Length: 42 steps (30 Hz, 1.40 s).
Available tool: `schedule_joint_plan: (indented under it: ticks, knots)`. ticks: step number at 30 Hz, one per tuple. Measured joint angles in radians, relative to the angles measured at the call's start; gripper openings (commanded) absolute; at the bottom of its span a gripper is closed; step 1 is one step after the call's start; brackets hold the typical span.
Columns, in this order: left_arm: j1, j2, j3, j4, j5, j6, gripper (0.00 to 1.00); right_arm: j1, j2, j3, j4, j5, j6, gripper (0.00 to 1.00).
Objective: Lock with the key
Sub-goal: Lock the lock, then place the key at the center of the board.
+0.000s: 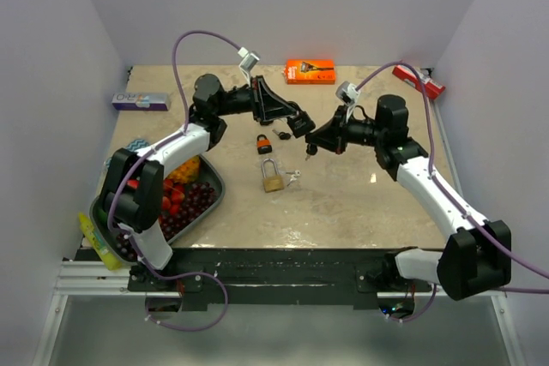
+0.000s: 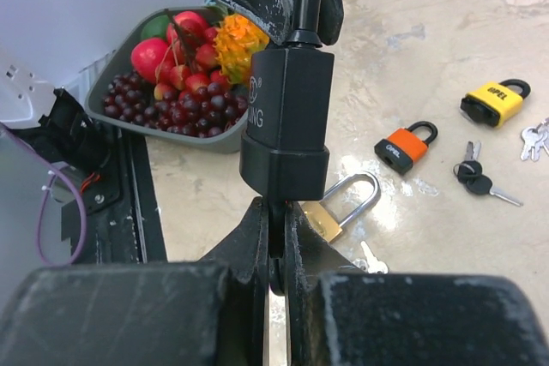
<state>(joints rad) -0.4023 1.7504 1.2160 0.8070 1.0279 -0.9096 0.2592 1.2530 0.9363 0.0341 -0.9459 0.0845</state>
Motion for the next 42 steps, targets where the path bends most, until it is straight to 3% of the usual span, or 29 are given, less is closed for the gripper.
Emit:
schedule_joint_plan:
  ticks: [4, 7, 10, 14, 18, 20, 25, 27, 31, 42]
  knots:
    - [0.000, -0.004, 0.000, -0.001, 0.008, -0.006, 0.00, 0.003, 0.024, 0.014, -0.011, -0.040, -0.010, 0.00]
    - [0.003, -0.004, 0.000, -0.001, 0.022, -0.006, 0.00, 0.001, 0.088, 0.078, -0.111, -0.110, -0.106, 0.00]
    - [0.011, 0.002, 0.005, 0.001, 0.043, -0.005, 0.00, -0.005, 0.184, 0.205, -0.329, -0.187, -0.322, 0.00]
    - [0.016, 0.017, 0.010, -0.003, 0.083, 0.005, 0.00, -0.019, 0.380, 0.389, -0.715, -0.341, -0.743, 0.00]
    - [0.015, 0.034, 0.011, -0.036, 0.104, -0.005, 0.00, -0.038, 0.469, 0.405, -0.941, -0.461, -0.942, 0.00]
    - [0.014, 0.033, 0.011, -0.052, 0.105, -0.008, 0.00, -0.040, 0.452, 0.390, -0.924, -0.465, -0.905, 0.00]
    - [0.014, -0.008, 0.010, -0.076, 0.054, -0.003, 0.00, -0.040, 0.171, 0.191, -0.462, -0.270, -0.457, 0.00]
    - [0.014, -0.041, 0.010, -0.073, 0.030, -0.003, 0.00, -0.029, 0.096, 0.159, -0.359, -0.202, -0.330, 0.00]
    - [0.016, -0.077, 0.012, -0.076, 0.006, 0.012, 0.00, -0.013, 0.099, 0.166, -0.318, -0.177, -0.293, 0.00]
    - [0.017, 0.052, 0.100, -0.150, 0.050, 0.013, 0.00, -0.021, 0.153, 0.114, -0.314, -0.156, -0.351, 0.00]
